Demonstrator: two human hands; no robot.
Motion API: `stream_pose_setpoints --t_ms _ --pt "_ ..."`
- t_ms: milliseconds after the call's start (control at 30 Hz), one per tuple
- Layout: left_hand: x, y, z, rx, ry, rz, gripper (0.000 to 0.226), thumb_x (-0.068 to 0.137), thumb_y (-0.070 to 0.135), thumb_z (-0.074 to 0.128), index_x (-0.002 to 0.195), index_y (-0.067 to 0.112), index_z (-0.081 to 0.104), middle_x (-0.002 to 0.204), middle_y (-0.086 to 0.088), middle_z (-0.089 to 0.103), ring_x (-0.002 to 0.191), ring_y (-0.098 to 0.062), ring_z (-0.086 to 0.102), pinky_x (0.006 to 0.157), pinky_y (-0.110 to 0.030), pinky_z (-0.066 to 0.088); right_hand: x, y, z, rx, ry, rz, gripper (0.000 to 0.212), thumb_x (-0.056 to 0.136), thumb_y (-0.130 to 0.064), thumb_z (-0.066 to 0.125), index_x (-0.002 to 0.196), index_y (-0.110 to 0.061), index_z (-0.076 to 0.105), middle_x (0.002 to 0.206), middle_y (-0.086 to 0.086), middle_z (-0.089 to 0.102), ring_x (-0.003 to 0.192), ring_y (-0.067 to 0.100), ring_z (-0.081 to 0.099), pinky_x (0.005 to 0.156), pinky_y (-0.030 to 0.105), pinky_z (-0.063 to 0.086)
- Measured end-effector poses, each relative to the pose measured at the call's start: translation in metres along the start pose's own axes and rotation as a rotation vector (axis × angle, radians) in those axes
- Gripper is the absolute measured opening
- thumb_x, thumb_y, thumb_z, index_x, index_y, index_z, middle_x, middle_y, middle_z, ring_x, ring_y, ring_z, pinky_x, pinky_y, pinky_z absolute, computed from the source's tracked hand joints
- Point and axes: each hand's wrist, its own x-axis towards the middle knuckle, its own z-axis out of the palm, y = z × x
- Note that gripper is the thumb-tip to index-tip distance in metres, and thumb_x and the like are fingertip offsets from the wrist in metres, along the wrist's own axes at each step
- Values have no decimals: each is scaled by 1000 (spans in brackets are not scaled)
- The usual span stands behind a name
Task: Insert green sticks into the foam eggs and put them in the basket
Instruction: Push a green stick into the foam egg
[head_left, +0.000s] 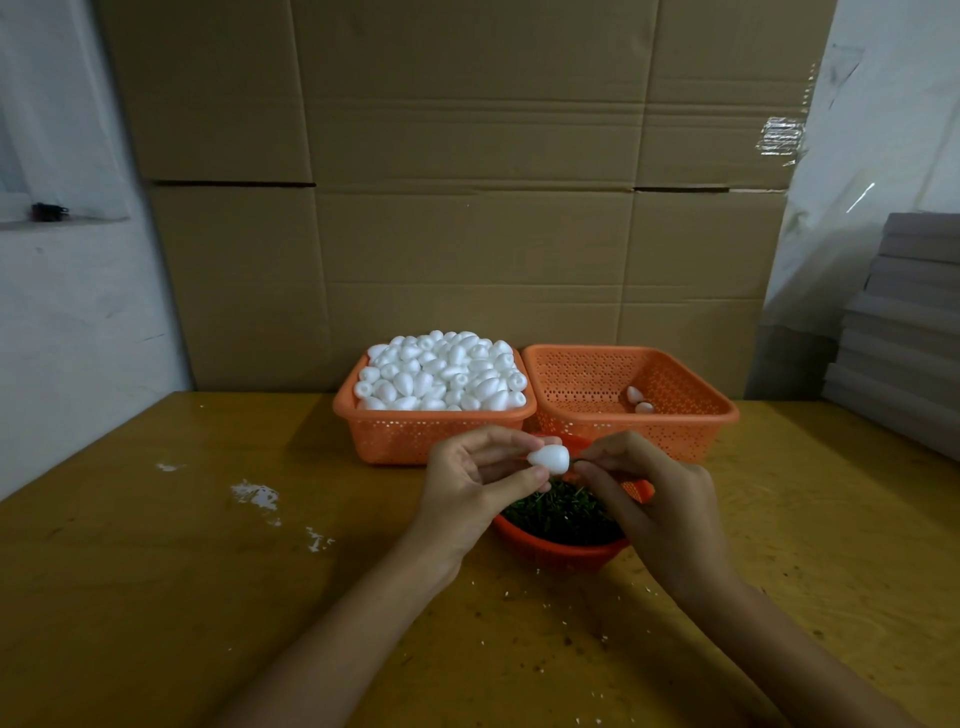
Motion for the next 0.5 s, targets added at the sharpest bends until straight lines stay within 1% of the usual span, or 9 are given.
stream_pose_setpoints --t_ms 267,367,433,500 --pt "-1 1 1 -4 -2 -2 21 85 -9 80 101 2 74 114 -16 78 105 -34 77 83 -35 64 0 0 -1 -19 -19 -6 23 92 -34 70 101 -13 73 95 -16 76 92 -6 72 74 22 59" --pt "-1 1 0 6 9 -5 21 85 -7 80 100 6 77 114 -15 79 101 -35 77 84 -35 64 0 1 -1 -19 -31 -2 21 92 -33 70 102 -14 73 95 -17 76 92 -5 72 74 25 61" --pt "0 2 0 15 16 -5 23 85 -6 81 103 8 77 113 -14 79 100 -35 77 84 -35 64 0 1 0 -27 -45 2 21 92 -33 70 102 -15 73 96 -17 76 93 -5 72 74 29 61" --pt "0 4 1 15 25 -8 29 85 -3 81 111 7 74 112 -15 79 99 -34 78 84 -35 64 -1 1 1 -28 -53 5 20 92 -31 71 102 -14 72 96 -16 76 93 -5 72 74 32 62"
